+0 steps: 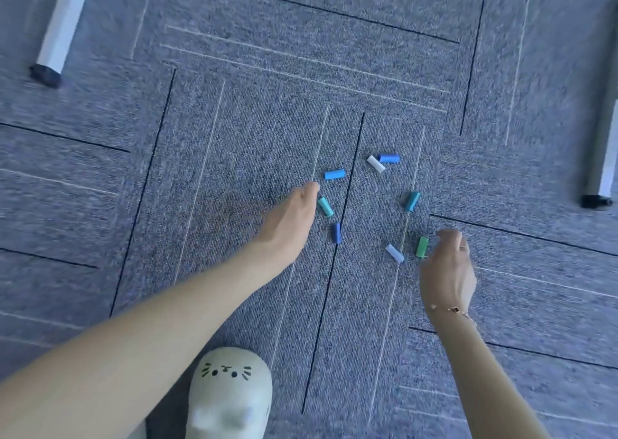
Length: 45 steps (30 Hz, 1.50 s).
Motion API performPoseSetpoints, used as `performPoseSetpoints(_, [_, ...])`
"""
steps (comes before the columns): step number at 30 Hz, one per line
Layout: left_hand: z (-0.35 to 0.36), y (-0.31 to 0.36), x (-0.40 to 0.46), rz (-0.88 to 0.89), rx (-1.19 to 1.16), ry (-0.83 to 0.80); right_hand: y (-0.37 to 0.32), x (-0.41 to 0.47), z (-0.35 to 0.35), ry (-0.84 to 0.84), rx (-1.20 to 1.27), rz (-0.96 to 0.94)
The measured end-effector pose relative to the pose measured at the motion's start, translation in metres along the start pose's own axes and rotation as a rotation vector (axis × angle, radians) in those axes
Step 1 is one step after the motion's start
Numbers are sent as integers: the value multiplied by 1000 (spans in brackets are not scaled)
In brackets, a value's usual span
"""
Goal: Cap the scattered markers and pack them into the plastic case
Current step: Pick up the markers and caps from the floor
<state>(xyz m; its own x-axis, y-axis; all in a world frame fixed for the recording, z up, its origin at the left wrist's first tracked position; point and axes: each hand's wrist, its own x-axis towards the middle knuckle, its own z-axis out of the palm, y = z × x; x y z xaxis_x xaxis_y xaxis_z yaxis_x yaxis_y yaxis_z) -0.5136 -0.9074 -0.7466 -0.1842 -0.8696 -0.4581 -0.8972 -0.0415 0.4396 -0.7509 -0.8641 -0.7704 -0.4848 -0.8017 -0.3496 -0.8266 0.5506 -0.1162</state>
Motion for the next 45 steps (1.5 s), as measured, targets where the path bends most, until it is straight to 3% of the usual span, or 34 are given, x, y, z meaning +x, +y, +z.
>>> performPoseSetpoints(4, [1,4,7,20,98,53,-8,-1,4,21,-75,13])
performPoseSetpoints(8, [0,8,14,3,128,123,-5,1,10,2,-259,-115])
performPoseSetpoints(11, [7,10,21,1,235,88,4,8,6,-31,-324,-235])
performPoseSetpoints(14, [17,15,28,-28,314,21,10,9,1,-41,-227,-303])
performPoseSetpoints(20, [27,20,31,-87,280,-11,-16,-13,-4,-54,-67,-454])
performPoseSetpoints(26, [14,12,18,-49,156,-33,-12,-16,7,-109,-317,-590])
performPoseSetpoints(31, [29,27,6,24,302,-66,-5,2,7,-139,-407,-719])
performPoseSetpoints(35, [44,33,7,-48,287,-100,-19,25,-10,-95,-174,-465])
performPoseSetpoints(40, [44,23,-3,74,324,-112,-50,44,-20,60,6,-284])
performPoseSetpoints(45, [15,13,12,-43,-56,10,-56,53,-10,37,-41,-117])
